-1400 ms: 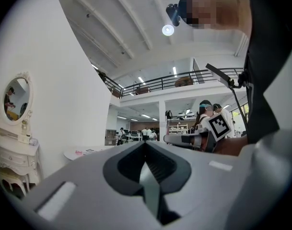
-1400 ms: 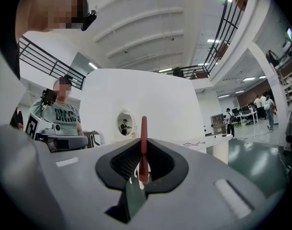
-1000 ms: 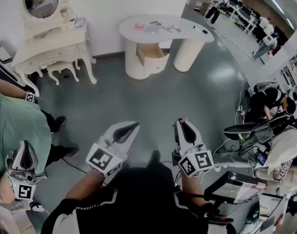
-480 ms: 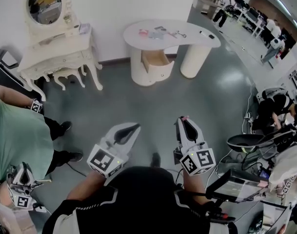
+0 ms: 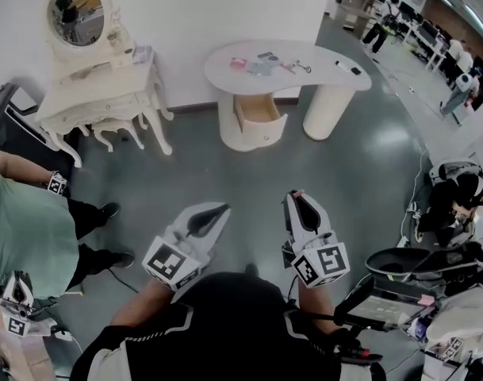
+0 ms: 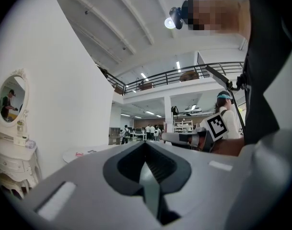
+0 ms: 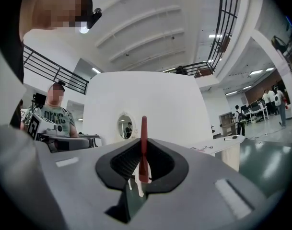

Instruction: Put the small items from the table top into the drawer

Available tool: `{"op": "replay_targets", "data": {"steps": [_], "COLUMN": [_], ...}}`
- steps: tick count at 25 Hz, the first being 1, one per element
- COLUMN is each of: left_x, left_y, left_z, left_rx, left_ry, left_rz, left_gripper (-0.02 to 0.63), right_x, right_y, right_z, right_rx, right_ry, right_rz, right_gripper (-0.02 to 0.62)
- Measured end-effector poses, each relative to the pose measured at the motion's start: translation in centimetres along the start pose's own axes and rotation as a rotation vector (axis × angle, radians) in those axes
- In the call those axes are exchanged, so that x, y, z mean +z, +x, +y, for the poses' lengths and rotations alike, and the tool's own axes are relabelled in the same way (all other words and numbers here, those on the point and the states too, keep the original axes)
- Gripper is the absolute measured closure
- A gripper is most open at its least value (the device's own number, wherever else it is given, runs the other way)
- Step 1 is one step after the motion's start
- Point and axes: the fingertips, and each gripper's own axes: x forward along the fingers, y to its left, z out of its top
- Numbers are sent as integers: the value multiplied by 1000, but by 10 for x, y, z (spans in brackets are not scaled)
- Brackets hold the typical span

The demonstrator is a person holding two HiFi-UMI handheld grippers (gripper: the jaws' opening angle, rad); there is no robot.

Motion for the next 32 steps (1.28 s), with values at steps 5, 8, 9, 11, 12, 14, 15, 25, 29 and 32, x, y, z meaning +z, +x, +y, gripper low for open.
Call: {"op": "replay_targets", "data": {"steps": [5, 8, 9, 11, 12, 14, 15, 25, 29, 32], "left_x": [0, 2, 2, 1, 0, -2, -3, -11, -8, -6], "left_y": [38, 60, 67, 81, 87, 97, 101, 131, 137, 140], "left_z": [6, 8, 8, 8, 8, 7, 6, 33, 62, 86], "left_rx": [43, 68, 75, 90, 96, 106, 108, 101, 87, 77], "left_ry": [-6, -4, -3, -1, -1, -1, 0, -19, -24, -24], "left_rz": [-3, -10, -9, -1, 4, 16, 23, 47, 21, 8], "left_gripper": [606, 606, 606, 606, 606, 606, 606, 606, 606, 606], "right_x": [-2, -2, -1, 1, 2, 1, 0, -8, -6, -2], "right_y": [8, 12, 13, 14, 14, 15, 16, 49, 76, 97], "right_z": [-36, -58, -65, -78, -84, -96, -101, -121, -122, -118], "right_rx": [37, 59, 68, 84, 89, 94, 95, 94, 77, 76], "right_ry": [26, 31, 32, 32, 33, 36, 40, 68, 60, 41], "right_rz": [10, 15, 15, 12, 10, 6, 4, 17, 21, 19], "right_gripper": [558, 558, 558, 558, 558, 558, 558, 558, 558, 558]}}
